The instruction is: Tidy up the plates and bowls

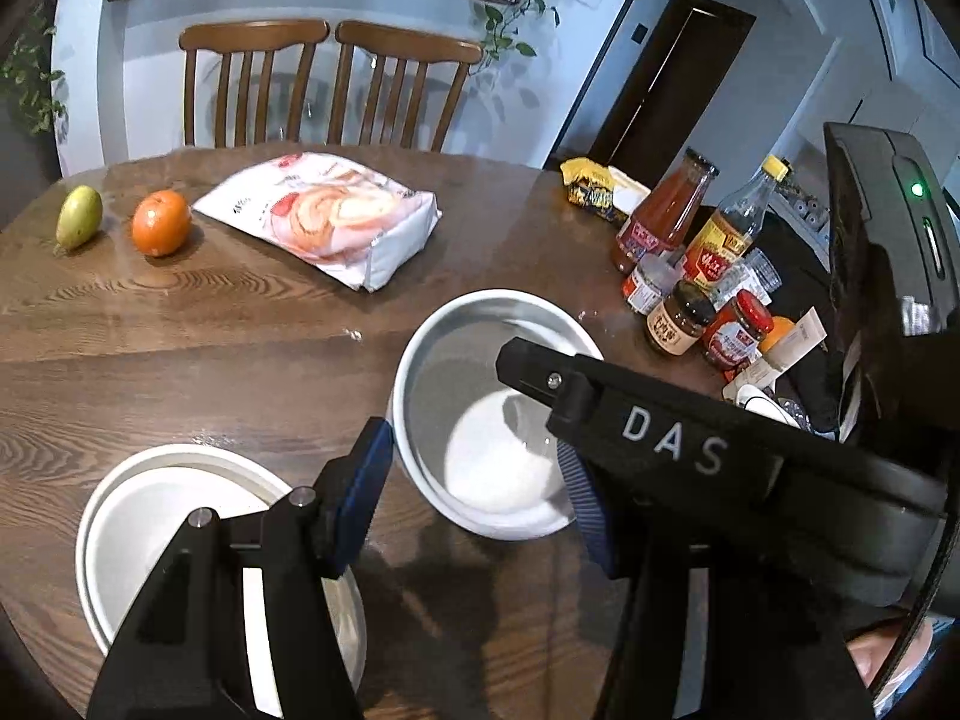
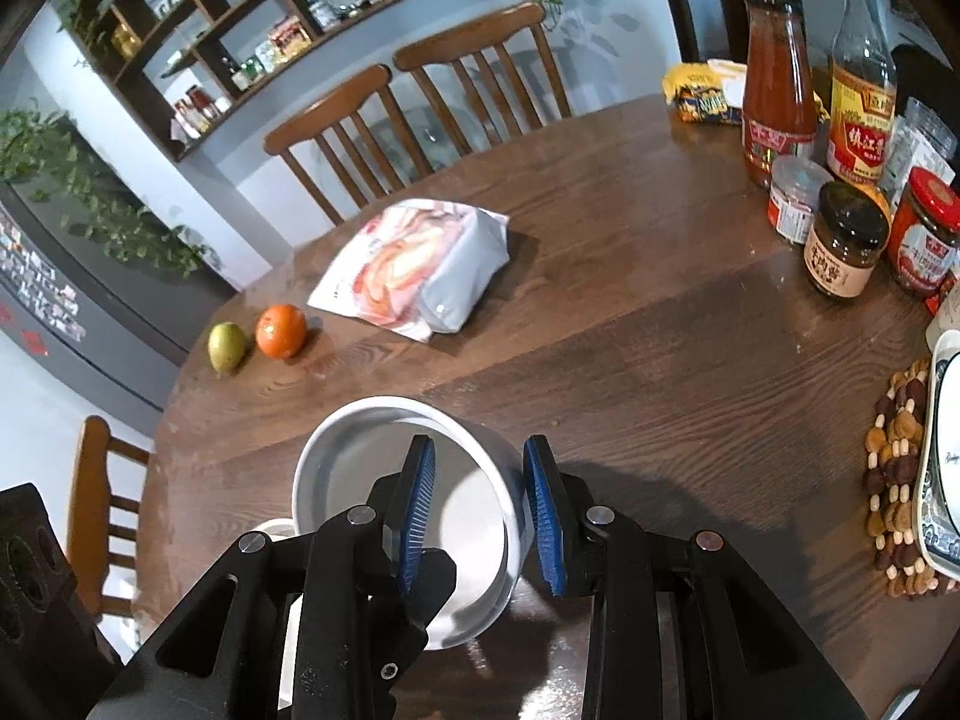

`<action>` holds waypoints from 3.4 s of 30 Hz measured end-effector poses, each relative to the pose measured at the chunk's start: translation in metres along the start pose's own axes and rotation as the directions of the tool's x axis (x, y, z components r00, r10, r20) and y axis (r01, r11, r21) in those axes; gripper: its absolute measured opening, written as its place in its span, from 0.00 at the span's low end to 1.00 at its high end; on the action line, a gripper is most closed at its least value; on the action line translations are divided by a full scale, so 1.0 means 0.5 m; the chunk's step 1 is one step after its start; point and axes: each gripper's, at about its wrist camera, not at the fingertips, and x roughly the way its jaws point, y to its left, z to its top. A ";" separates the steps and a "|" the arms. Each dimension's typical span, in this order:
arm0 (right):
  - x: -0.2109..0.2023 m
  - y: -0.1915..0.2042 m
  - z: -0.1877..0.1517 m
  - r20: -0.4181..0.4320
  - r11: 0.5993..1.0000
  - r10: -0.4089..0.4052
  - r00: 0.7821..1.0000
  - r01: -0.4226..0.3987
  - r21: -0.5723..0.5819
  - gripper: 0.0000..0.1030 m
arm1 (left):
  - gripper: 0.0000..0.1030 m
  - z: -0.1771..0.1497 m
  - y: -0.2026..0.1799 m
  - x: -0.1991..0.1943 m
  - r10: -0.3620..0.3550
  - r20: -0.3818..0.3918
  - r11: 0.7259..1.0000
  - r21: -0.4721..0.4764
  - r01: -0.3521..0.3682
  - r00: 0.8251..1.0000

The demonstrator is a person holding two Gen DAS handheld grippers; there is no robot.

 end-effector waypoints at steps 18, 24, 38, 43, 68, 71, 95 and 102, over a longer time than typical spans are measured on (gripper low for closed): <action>-0.092 0.076 -0.023 0.105 0.992 0.079 0.991 -0.067 -0.110 0.33 | 0.53 -0.011 0.009 -0.113 0.031 0.122 0.999 -0.030 -0.027 0.992; -0.097 0.113 -0.041 0.101 0.985 0.092 0.991 -0.075 -0.157 0.33 | 0.53 -0.022 0.028 -0.138 0.047 0.123 0.997 -0.059 -0.040 0.991; -0.067 0.178 -0.076 0.026 0.964 0.102 0.994 -0.093 -0.248 0.33 | 0.53 -0.052 0.082 -0.166 0.100 0.078 0.986 -0.139 -0.089 0.992; -0.038 0.198 -0.088 -0.029 0.960 0.093 0.995 -0.097 -0.261 0.33 | 0.53 -0.059 0.110 -0.162 0.126 0.038 0.981 -0.154 -0.119 0.991; 0.074 0.225 -0.128 -0.230 0.962 0.001 0.973 -0.064 -0.267 0.34 | 0.53 -0.088 0.191 -0.119 0.109 -0.144 0.964 -0.228 -0.140 0.984; 0.081 0.223 -0.128 -0.242 0.963 -0.001 0.970 -0.064 -0.263 0.34 | 0.53 -0.089 0.195 -0.112 0.105 -0.161 0.961 -0.236 -0.142 0.981; 0.092 0.219 -0.129 -0.280 0.961 -0.017 0.960 -0.062 -0.269 0.50 | 0.61 -0.089 0.194 -0.110 0.129 -0.175 0.967 -0.197 -0.163 0.976; 0.060 0.222 -0.123 -0.199 0.951 -0.071 0.977 0.006 -0.310 0.67 | 0.76 -0.085 0.187 -0.124 0.141 -0.145 0.970 -0.179 -0.166 0.979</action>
